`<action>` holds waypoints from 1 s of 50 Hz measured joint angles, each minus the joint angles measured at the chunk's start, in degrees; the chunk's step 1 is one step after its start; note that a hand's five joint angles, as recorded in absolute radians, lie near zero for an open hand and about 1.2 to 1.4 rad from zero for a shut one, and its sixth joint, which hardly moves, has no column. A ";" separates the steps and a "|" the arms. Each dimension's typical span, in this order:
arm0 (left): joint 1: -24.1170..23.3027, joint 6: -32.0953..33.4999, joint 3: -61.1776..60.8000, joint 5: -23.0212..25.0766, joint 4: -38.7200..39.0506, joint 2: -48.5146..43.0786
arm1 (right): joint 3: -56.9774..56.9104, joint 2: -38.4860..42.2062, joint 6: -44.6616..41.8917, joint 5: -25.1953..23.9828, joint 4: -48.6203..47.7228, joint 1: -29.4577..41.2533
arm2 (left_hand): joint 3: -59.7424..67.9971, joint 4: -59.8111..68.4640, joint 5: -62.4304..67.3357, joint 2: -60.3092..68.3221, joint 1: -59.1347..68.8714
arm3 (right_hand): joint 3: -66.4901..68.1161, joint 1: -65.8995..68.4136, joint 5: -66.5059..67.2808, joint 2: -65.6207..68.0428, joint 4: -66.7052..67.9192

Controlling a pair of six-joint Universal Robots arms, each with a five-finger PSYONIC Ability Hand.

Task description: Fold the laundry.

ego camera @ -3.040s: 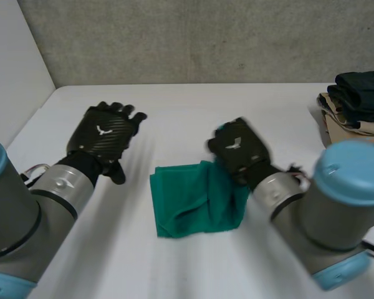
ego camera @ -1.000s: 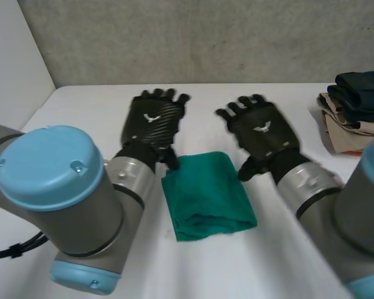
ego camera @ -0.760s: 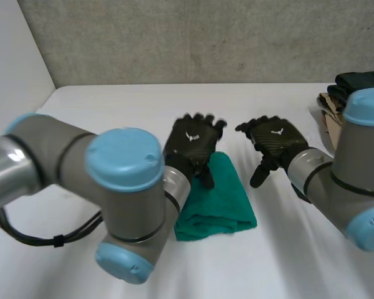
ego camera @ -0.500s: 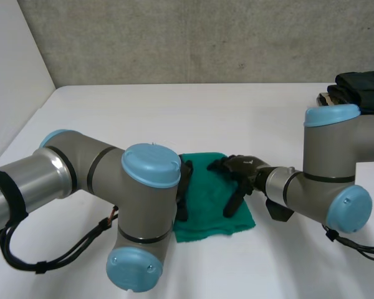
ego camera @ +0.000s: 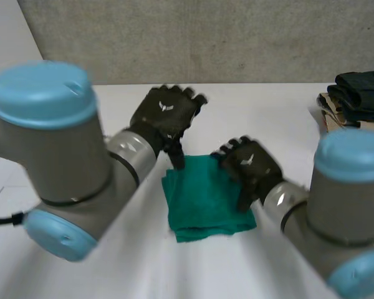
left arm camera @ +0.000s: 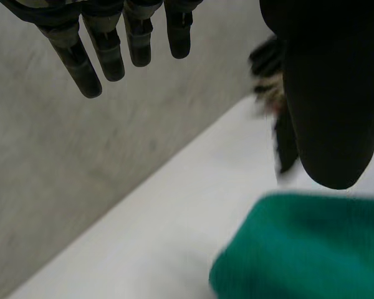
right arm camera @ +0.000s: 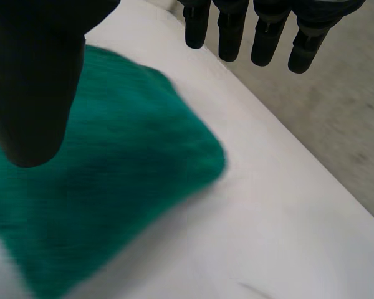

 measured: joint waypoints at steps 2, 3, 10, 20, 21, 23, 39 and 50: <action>1.08 -0.26 -0.05 5.31 -0.21 1.32 | 3.18 -0.36 -0.27 0.00 -2.70 1.46 | 0.00 0.00 0.00 0.00 0.00 | 0.00 0.00 -0.01 0.00 0.00; 1.52 -0.49 -0.08 8.00 -0.40 1.87 | 4.19 -0.39 -0.36 0.01 -3.62 1.92 | 0.00 0.00 0.00 0.00 0.00 | 0.00 0.00 0.02 0.00 0.00; 3.19 -3.97 -0.18 23.92 -3.05 3.94 | 10.79 2.57 -0.85 0.14 -12.83 5.20 | 0.00 0.00 0.00 0.00 0.00 | 0.00 0.00 0.01 0.00 0.00; 2.74 -6.02 -1.40 27.98 -4.40 4.04 | 10.05 9.87 -2.71 0.50 -23.92 5.34 | 0.00 0.00 0.00 0.00 0.00 | 0.00 0.00 0.01 0.00 0.00; 2.69 -6.00 -1.52 27.92 -4.37 4.04 | 9.82 10.23 -3.07 0.52 -24.49 5.25 | 0.00 0.00 0.00 0.00 0.00 | 0.00 0.00 0.00 0.00 0.00; 2.58 -5.97 -1.87 27.70 -4.28 4.05 | 9.18 10.90 -3.99 0.60 -25.47 5.10 | 0.00 0.00 0.00 0.00 0.00 | 0.13 0.20 0.22 0.16 0.16; 2.96 -5.97 -2.60 27.20 -3.88 4.10 | 4.08 13.83 -5.25 0.87 -26.47 4.90 | 0.00 0.00 0.00 0.00 -0.01 | 52.15 45.71 47.62 51.98 52.26; 3.36 -6.05 -1.63 27.08 -3.08 7.08 | -4.31 12.87 -4.67 1.25 -28.15 2.16 | 0.00 0.00 0.00 0.00 0.00 | 54.69 45.71 49.38 52.87 56.49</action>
